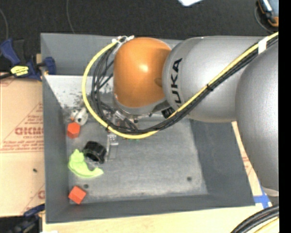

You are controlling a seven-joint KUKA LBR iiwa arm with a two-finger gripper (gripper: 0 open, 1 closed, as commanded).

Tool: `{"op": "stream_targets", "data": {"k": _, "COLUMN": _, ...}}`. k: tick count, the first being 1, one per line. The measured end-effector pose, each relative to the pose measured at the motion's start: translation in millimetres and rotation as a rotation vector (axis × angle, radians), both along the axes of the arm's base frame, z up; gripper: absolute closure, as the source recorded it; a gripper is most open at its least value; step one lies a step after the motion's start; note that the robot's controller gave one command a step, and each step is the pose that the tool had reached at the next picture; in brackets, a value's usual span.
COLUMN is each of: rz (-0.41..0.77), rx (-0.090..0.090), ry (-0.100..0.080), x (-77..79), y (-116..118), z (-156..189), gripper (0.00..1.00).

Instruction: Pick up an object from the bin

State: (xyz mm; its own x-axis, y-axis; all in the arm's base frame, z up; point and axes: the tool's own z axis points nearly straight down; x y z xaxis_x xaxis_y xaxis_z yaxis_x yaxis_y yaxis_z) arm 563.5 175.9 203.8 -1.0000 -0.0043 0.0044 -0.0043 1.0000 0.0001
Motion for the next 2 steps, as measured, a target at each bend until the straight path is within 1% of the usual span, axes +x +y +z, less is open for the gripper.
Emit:
{"op": "stream_targets", "data": {"k": 1, "rz": -0.005, "rx": 0.001, "ry": -0.008, "x": 1.5, "y": -1, "z": 5, "gripper": 0.0}}
{"op": "stream_targets", "data": {"k": 2, "rz": -0.17, "rx": 0.002, "ry": -0.005, "x": 11.5, "y": -10, "z": -127, "gripper": 0.0}}
